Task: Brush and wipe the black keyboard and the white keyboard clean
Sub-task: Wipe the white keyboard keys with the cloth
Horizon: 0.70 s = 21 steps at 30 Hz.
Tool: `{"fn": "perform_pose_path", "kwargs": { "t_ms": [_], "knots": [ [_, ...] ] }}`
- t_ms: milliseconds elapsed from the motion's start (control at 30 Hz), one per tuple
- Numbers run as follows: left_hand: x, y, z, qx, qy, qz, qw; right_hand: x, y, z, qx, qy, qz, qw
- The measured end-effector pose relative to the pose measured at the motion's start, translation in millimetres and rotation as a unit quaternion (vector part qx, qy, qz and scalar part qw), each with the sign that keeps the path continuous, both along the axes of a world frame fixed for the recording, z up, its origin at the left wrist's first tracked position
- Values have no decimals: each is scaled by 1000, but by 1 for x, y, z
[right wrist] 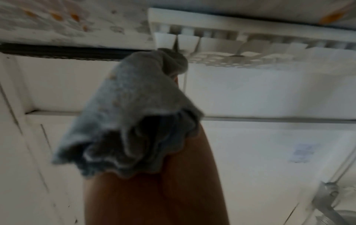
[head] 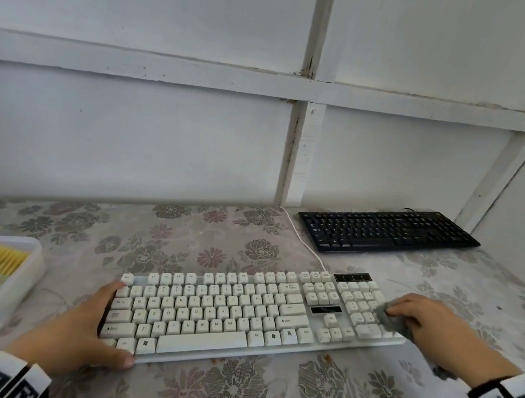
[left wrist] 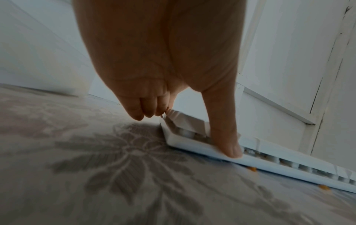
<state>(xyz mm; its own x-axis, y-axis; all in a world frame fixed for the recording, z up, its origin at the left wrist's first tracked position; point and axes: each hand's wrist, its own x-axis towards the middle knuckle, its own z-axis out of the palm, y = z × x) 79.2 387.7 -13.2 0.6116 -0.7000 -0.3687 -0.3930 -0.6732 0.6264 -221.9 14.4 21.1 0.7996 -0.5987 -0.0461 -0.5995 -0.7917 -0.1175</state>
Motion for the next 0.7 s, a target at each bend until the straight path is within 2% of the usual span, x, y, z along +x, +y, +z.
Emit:
{"fn": "perform_pose_path", "kwargs": {
  "t_ms": [133, 267, 467, 700],
  "knots": [
    [0, 0, 0, -1, -2, 3, 1000, -8, -11, 4, -20, 31, -50, 998],
    [1, 0, -1, -3, 1, 10, 1000, 2, 3, 13, 20, -32, -29, 999],
    [-1, -1, 1, 2, -1, 13, 1000, 54, 82, 30, 128, -82, 116, 981],
    [2, -2, -6, 21, -19, 40, 999, 143, 182, 14, 153, -124, 325, 925]
  ]
}}
